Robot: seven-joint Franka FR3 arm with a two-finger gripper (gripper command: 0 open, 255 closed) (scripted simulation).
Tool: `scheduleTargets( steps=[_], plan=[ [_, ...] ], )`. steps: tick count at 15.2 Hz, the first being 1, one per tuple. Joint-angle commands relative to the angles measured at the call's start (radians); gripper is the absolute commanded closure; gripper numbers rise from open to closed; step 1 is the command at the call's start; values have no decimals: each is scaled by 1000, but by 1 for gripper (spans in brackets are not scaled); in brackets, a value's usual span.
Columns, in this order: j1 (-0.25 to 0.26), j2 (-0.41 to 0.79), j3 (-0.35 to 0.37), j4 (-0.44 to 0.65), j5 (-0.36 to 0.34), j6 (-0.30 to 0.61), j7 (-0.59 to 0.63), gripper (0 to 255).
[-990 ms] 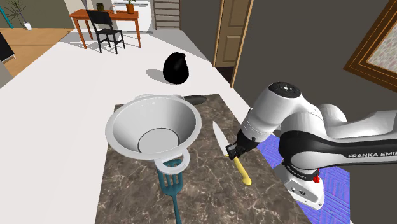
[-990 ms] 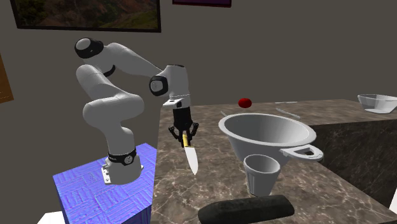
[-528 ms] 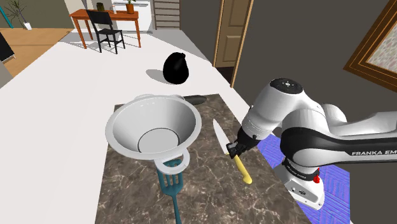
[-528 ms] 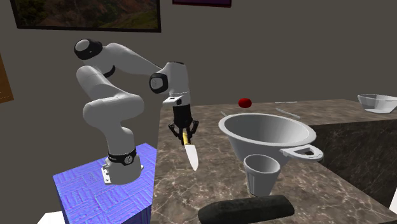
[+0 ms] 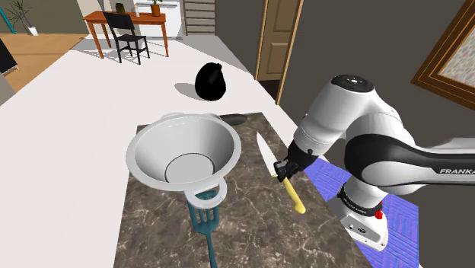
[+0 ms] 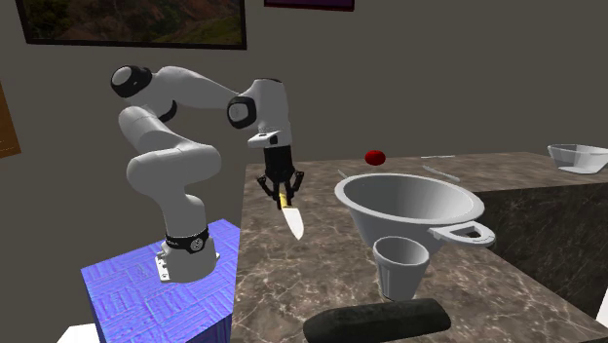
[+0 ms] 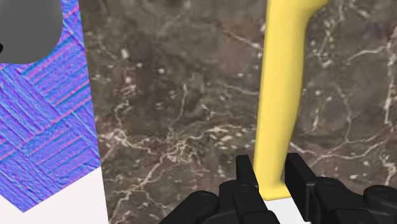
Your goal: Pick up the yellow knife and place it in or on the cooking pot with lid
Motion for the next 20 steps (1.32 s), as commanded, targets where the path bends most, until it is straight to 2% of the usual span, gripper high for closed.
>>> scheduleTargets(
  steps=[1, 20],
  plan=[
    [-9, -11, -20, 22, -20, -31, -1, 255],
    [-78, -33, -170, 248, -164, -270, -11, 255]
  ],
)
